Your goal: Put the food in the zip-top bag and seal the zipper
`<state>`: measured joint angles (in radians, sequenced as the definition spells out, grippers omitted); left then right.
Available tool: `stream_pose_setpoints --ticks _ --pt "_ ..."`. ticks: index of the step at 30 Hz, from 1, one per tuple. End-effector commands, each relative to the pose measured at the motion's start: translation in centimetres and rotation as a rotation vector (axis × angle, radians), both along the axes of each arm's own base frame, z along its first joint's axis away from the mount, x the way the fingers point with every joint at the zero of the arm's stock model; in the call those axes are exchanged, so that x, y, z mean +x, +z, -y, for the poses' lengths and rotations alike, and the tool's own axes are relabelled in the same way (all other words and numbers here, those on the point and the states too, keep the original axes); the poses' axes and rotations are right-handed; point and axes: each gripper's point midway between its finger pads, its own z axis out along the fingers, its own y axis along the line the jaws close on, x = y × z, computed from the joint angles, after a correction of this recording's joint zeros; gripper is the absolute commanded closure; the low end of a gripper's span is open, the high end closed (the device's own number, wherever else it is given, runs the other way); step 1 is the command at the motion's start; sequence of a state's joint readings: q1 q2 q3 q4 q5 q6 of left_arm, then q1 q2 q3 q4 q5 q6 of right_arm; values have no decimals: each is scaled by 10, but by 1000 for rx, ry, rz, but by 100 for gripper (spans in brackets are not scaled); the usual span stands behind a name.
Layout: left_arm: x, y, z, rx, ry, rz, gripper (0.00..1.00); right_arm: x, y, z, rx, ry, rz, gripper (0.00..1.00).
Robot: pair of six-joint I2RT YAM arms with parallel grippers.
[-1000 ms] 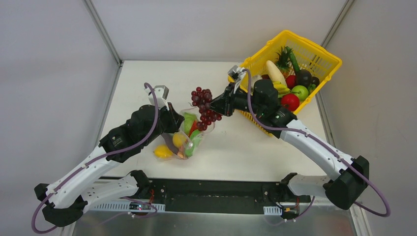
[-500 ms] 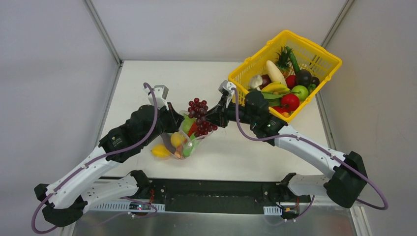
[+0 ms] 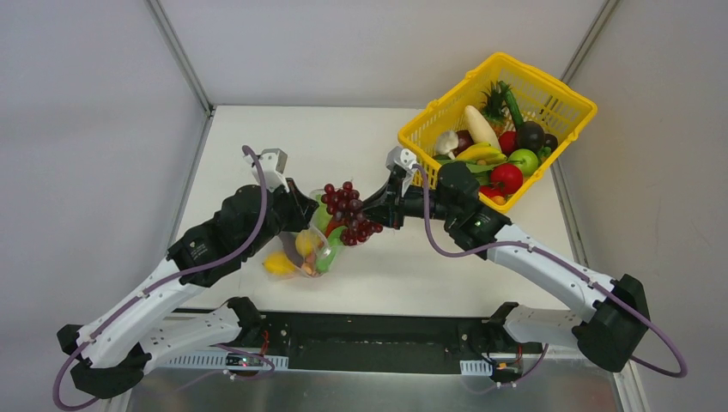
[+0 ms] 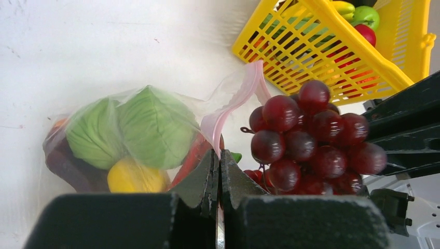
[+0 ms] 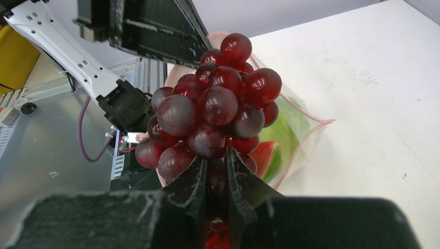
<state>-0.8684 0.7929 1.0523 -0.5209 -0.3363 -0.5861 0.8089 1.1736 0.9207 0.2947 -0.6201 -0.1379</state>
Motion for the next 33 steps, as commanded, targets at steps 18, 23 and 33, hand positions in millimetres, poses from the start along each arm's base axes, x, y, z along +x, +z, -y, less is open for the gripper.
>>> stream_pose_setpoints --ticks 18,23,33 --pt "8 36 3 -95 22 72 100 -17 -3 -2 -142 133 25 96" --pt "9 34 6 -86 17 61 100 -27 -9 0 -159 194 25 96" --pt "9 34 14 -84 -17 55 100 28 -27 0 -291 -100 -53 94"
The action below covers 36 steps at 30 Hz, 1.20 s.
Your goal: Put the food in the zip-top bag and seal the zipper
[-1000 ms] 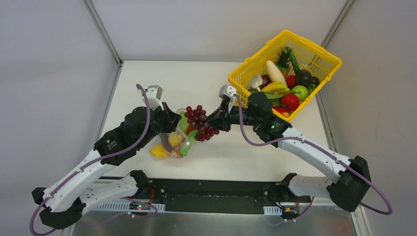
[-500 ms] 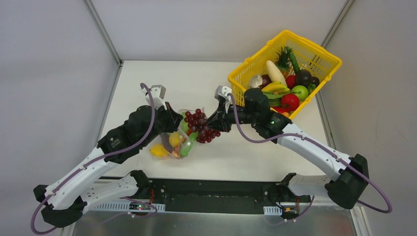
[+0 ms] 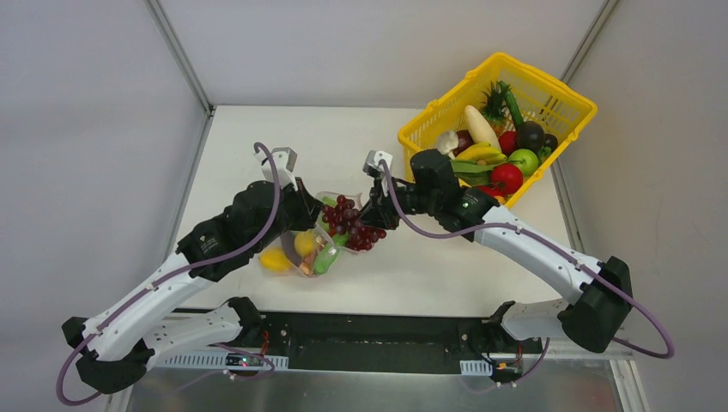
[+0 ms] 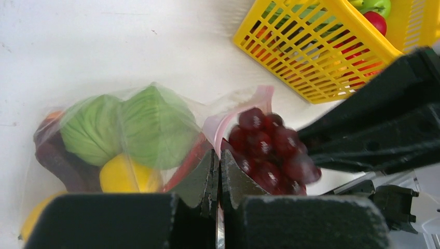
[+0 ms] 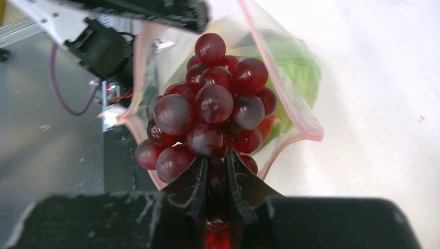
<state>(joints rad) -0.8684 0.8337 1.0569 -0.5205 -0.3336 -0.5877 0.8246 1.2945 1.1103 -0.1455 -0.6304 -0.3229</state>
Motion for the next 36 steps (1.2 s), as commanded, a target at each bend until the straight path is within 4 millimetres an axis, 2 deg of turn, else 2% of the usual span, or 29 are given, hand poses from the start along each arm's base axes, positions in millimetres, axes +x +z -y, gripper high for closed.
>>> stream_pose_setpoints --ticks 1,5,10,14,16,18,21,23,28,30,33,34,36 --pt "4 42 9 -109 -21 78 100 39 22 -3 -3 -202 40 94" --pt "3 43 12 -111 -37 80 100 39 29 -9 24 -208 12 91" --pt "2 43 19 -103 -72 72 100 15 45 -22 66 -103 -28 90" --pt "1 43 26 -97 -105 60 100 4 40 -30 2 -65 -43 90" --pt "1 45 26 -108 -104 66 100 16 29 -33 -83 -153 0 90" --pt "1 47 24 -120 -96 80 100 36 14 -27 -191 -279 59 92" --pt "2 52 17 -134 -68 105 100 53 15 -25 -206 -369 92 95" --pt "1 54 12 -130 -55 112 100 51 26 -30 -140 -365 91 94" --pt "0 54 4 -137 -28 123 100 11 57 -53 44 -154 8 90" --pt "-1 55 2 -140 -25 125 100 19 59 -60 55 -210 -36 91" --pt "-2 56 3 -154 -29 127 100 44 49 -63 -13 -340 -62 90" --pt "-3 57 3 -160 -29 129 100 47 44 -64 -42 -349 -67 87" --pt "-4 57 1 -167 -24 133 100 44 37 -64 -69 -327 -73 76"
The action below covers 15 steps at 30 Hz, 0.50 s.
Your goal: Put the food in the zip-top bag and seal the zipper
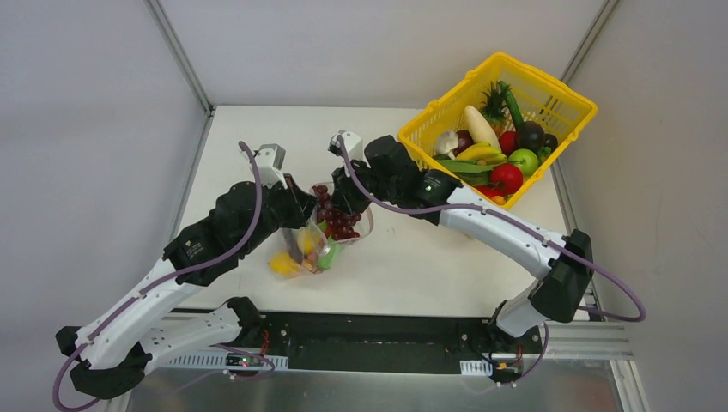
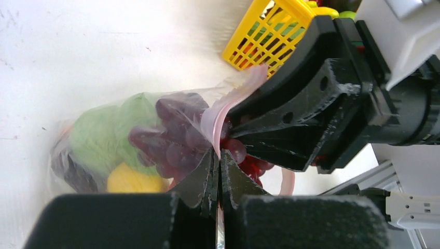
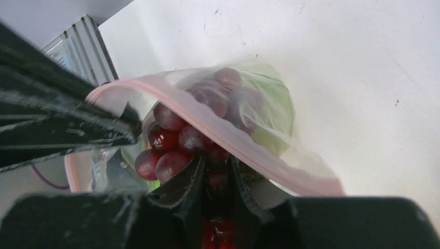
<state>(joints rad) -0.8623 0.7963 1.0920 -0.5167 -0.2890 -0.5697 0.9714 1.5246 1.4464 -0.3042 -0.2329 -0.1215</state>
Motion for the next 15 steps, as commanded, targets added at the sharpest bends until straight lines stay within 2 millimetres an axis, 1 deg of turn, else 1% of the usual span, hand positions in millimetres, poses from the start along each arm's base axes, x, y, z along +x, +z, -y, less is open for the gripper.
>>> stream_pose_setpoints --ticks 1,3,4,5,8,9,12,15 --pt "5 32 -1 -117 29 88 100 7 23 -12 56 -22 7 74" --pt "7 31 -10 -122 77 99 100 -2 32 -12 104 18 12 65" --pt "9 32 -15 -129 103 107 100 -8 37 -12 132 47 12 57" --pt "9 31 -18 -133 119 111 100 -15 44 -13 161 81 12 52" --pt "10 33 -24 -148 145 123 100 -29 60 -10 207 141 7 47" --pt "10 33 -25 -151 151 124 100 -31 64 -8 217 145 12 44" --pt "10 33 -28 -155 166 124 100 -33 78 2 244 122 45 34" --pt "9 32 -30 -158 172 123 100 -34 88 15 263 89 78 32"
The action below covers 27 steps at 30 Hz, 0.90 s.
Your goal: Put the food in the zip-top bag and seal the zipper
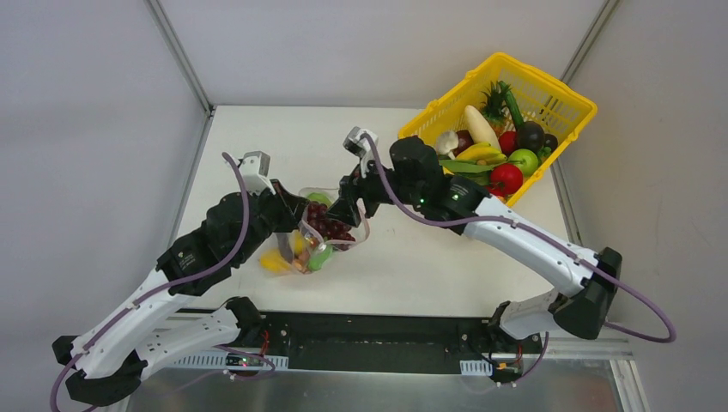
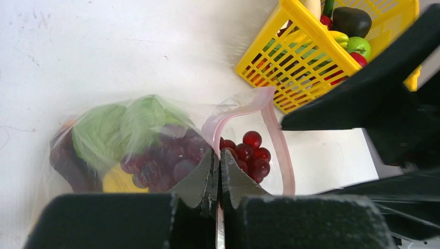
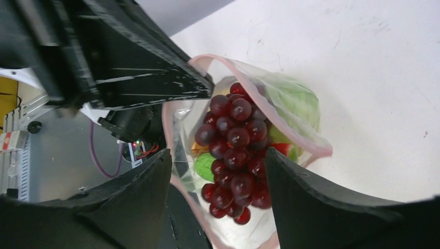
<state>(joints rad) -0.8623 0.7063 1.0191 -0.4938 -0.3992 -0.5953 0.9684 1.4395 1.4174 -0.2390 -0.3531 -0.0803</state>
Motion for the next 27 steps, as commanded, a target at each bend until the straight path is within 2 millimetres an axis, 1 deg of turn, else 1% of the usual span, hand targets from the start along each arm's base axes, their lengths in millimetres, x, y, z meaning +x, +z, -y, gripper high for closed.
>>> stream_pose_setpoints --ticks 1,3,4,6,7,8,11,13,18,21,23,26,27 --pt "7 34 -5 -123 62 87 100 -8 49 18 130 -25 88 32" --pt "7 34 -7 -124 68 88 100 1 42 29 127 -111 92 32" --pt "7 35 -7 -124 70 89 100 10 34 34 120 -182 81 32" --pt "7 35 -8 -120 71 91 100 28 19 44 144 -349 3 33" --pt "7 35 -8 -118 72 92 100 34 13 46 167 -410 -54 34" --pt "8 35 -9 -115 75 90 100 35 7 46 179 -436 -101 35" --pt "8 34 -7 -113 71 83 100 28 -2 41 190 -416 -162 36" --pt "7 33 -7 -112 67 82 100 24 -10 39 158 -390 -178 37" --pt "7 32 -10 -116 81 84 100 28 -37 53 67 -465 -198 44" --pt "8 31 -9 -115 82 82 100 22 -39 54 82 -439 -200 48" --pt "8 32 -9 -112 79 80 100 17 -39 53 85 -417 -210 53" --pt "8 31 -8 -111 78 79 100 18 -47 56 65 -429 -211 58" --pt "8 31 -8 -112 77 78 100 19 -51 56 55 -436 -212 61"
